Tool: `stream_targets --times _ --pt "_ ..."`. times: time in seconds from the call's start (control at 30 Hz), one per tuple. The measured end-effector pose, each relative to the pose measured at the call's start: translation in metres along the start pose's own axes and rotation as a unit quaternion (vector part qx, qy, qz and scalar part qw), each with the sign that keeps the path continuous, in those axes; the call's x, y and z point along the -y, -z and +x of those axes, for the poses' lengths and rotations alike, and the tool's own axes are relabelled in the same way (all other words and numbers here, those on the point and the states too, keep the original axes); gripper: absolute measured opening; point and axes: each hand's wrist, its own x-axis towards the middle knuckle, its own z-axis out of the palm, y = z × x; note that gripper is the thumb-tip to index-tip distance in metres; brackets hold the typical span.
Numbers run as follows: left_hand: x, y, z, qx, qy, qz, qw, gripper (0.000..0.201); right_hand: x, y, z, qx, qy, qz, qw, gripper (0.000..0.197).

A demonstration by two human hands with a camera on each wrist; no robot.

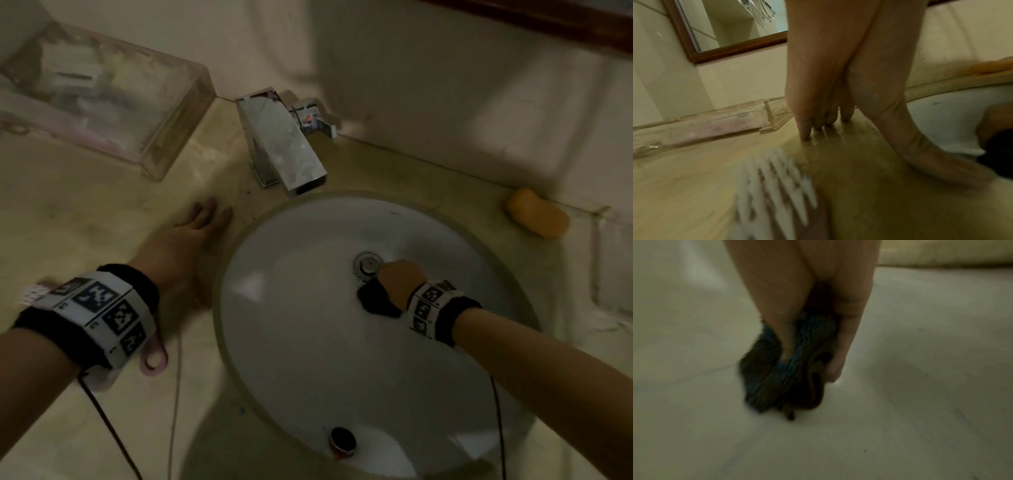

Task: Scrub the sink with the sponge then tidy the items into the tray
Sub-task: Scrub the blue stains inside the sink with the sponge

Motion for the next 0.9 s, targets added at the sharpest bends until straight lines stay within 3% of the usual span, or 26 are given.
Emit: stream_targets --times 0.1,0.2,0.3,0.4,0.53,0.73,0.9 --pt "-0.001 0.001 0.001 0.0 0.0 -0.005 1.0 0.144 -0.003 0.01 0.005 -0.039 -0.037 0.062 0.997 0.038" --pt "0.002 -0.002 0.003 0.002 0.003 0.014 1.0 0.147 -0.018 0.02 0.001 -0.025 0.001 0.086 0.996 0.025" --pt "0.001 -0.002 0.004 0.005 0.006 0.019 1.0 0.146 -0.032 0.017 -0.013 0.102 0.084 -0.009 0.991 0.019" --pt "-0.001 -0.001 0.003 0.001 0.006 0.011 1.0 0.148 -0.03 -0.013 -0.021 0.172 0.076 -0.1 0.977 0.035" --pt "-0.001 0.0 0.0 0.003 0.007 -0.007 1.0 0.14 -0.021 -0.027 -0.012 0.133 0.067 -0.149 0.978 0.033" --pt "-0.001 0.0 0.001 0.009 0.013 -0.012 1.0 0.145 -0.023 0.009 0.015 0.039 -0.001 -0.111 0.993 0.02" --pt "-0.002 0.001 0.002 0.015 0.01 0.003 1.0 0.145 -0.02 0.013 0.023 -0.057 -0.034 -0.098 0.993 0.049"
